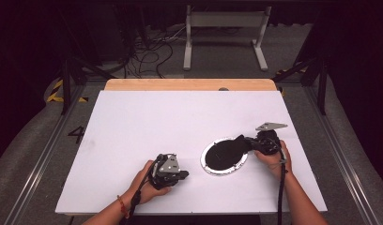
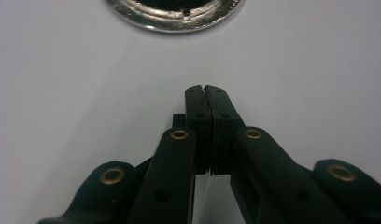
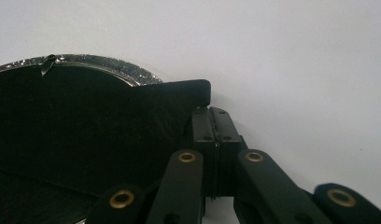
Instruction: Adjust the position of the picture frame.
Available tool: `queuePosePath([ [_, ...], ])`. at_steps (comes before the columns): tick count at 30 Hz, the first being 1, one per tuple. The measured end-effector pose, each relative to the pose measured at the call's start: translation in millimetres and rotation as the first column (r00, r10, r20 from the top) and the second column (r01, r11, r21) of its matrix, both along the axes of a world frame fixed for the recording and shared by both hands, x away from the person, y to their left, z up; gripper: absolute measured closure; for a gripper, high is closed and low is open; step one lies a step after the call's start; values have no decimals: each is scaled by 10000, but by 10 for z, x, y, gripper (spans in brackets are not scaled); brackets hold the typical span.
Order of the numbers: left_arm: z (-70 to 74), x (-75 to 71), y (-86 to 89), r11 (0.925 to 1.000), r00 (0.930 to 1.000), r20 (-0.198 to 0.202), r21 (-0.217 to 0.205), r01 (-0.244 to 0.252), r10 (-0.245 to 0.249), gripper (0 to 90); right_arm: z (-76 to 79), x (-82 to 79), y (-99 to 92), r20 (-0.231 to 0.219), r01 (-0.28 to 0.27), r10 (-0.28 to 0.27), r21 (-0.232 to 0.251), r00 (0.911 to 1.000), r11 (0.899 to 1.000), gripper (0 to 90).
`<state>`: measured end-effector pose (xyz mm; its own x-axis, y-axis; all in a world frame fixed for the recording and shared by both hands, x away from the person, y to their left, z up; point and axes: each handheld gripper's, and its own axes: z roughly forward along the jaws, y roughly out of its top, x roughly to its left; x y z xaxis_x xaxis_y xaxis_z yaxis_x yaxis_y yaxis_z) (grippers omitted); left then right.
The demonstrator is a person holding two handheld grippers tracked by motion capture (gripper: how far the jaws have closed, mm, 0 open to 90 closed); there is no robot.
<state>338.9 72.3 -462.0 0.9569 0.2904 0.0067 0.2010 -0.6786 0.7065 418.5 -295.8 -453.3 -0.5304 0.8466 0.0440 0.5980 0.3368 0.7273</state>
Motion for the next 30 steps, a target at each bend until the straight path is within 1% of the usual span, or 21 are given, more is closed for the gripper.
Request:
queuePosePath([
  [1, 3, -6, -37, 9999, 9999, -36, -47, 93, -93, 891, -4, -6, 0, -2, 32, -32, 72, 10000, 10000, 900],
  [3, 14, -17, -113, 9998, 9998, -4, -81, 193, -193, 891, -3, -22, 14, 7, 28, -28, 59, 10000, 10000, 900],
  [4, 14, -19, -160, 9996, 9997, -43, -166, 249, -250, 891, -2, -29, 21, 15, 5, -5, 25, 10000, 10000, 900],
  [5, 15, -13, -204, 9991, 9994, -95, -242, 342, -344, 891, -3, -37, 28, -24, -26, 26, 84, 10000, 10000, 900],
  [6, 9, -14, -252, 9989, 9993, -155, -319, 330, -335, 891, -4, -43, 35, -51, -76, 77, 132, 10000, 9999, 900],
  [8, -10, -10, -353, 9983, 9986, -151, -274, 509, -513, 892, -2, -53, 57, -81, -182, 183, 129, 9998, 9998, 900],
  [10, -18, -15, -428, 9980, 9983, -187, -320, 543, -549, 897, -2, -69, 92, -81, -272, 273, 95, 9996, 9996, 900],
  [12, -20, -16, -474, 9977, 9982, -35, -305, 599, -601, 900, -4, -85, 128, -78, -324, 325, 91, 9994, 9994, 900],
  [13, -26, -16, -487, 9979, 9985, -90, -369, 539, -543, 900, -8, -87, 140, -21, -369, 369, 90, 9993, 9993, 900],
  [15, -24, -15, -502, 9987, 9993, -24, -336, 382, -383, 900, -13, -94, 166, 11, -412, 411, 125, 9992, 9991, 900],
  [16, -25, -14, -508, 9983, 9989, 49, -352, 463, -461, 900, -15, -97, 178, 24, -411, 411, 126, 9992, 9991, 900],
  [18, -25, -23, -509, 9985, 9990, 90, -321, 435, -432, 900, -15, -104, 186, 34, -348, 347, 105, 9994, 9993, 900],
  [19, -25, -20, -507, 9985, 9990, 135, -323, 438, -434, 900, -20, -105, 181, 45, -328, 327, 186, 9995, 9993, 900],
  [23, -26, -3, -485, 9981, 9985, 96, -296, 544, -541, 900, -21, -106, 174, -20, -330, 330, 285, 9995, 9991, 900],
  [25, -22, 22, -452, 9985, 9989, 90, -262, 472, -470, 900, -23, -113, 168, -89, -375, 379, 425, 9992, 9984, 900],
  [26, -17, 31, -431, 9992, 9993, 129, -196, 349, -346, 900, -23, -115, 165, -105, -394, 399, 480, 9991, 9981, 900],
  [28, -15, 38, -420, 9994, 9995, 141, -183, 288, -285, 900, -21, -118, 163, -118, -428, 435, 492, 9990, 9979, 900],
  [30, -5, 56, -389, 9998, 9993, 298, -37, 218, -217, 900, -12, -131, 168, -21, -599, 600, 391, 9982, 9974, 900],
])
